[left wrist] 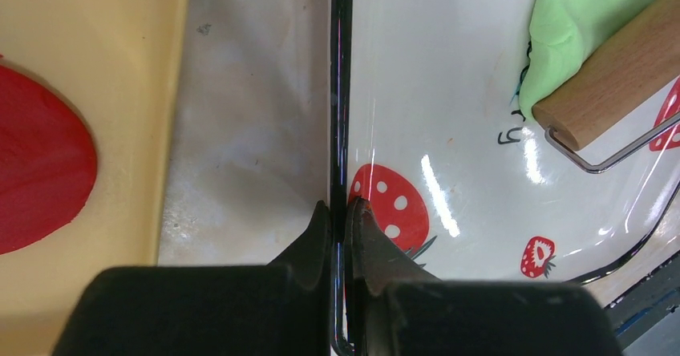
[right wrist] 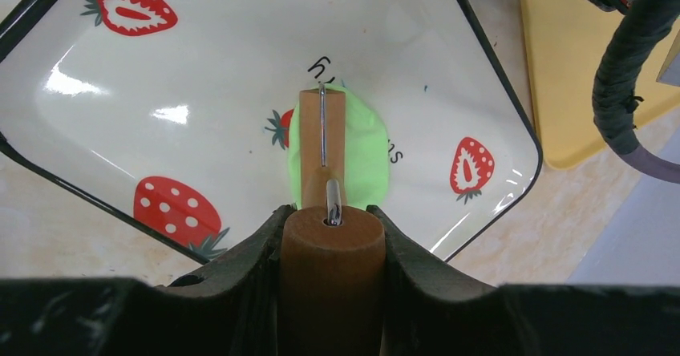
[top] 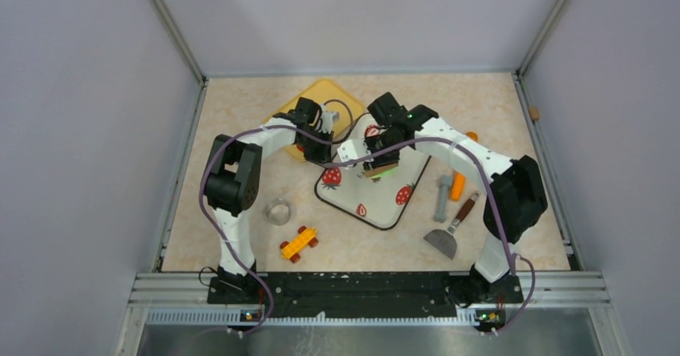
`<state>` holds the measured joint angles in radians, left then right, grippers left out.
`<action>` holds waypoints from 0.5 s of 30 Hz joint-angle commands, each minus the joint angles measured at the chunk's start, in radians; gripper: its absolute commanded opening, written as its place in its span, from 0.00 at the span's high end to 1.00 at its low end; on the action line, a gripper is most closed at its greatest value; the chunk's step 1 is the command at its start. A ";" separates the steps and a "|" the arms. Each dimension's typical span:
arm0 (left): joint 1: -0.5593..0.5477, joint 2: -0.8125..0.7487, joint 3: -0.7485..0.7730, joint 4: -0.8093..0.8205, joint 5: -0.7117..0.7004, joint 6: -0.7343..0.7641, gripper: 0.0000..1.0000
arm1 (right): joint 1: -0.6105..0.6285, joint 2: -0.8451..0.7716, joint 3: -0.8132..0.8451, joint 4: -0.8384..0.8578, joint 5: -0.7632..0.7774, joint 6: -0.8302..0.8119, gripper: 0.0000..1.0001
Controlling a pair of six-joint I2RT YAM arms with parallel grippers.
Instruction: Roll out the dumpling wrappers from the dough
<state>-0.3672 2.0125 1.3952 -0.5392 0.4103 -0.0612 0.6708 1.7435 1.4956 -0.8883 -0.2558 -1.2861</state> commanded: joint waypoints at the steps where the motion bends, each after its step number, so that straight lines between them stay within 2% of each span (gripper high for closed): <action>1: -0.029 0.055 -0.010 -0.013 0.033 0.030 1.00 | -0.020 0.099 0.082 -0.084 -0.004 -0.002 1.00; 3: -0.027 0.053 -0.009 -0.015 0.033 0.029 1.00 | -0.022 0.107 0.108 -0.171 -0.048 0.002 1.00; 5: -0.023 0.059 -0.002 -0.022 0.035 0.025 1.00 | -0.022 0.090 0.059 -0.231 -0.074 -0.004 1.00; 10: -0.011 0.060 0.010 -0.021 0.026 0.024 1.00 | -0.027 0.013 -0.135 -0.318 -0.144 -0.022 1.00; 15: -0.003 0.063 0.027 -0.030 0.014 0.029 1.00 | -0.026 0.002 -0.172 -0.372 -0.186 0.008 1.00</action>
<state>-0.3576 2.0243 1.4109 -0.5552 0.4313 -0.0532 0.6487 1.6886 1.4120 -0.9550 -0.3676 -1.3373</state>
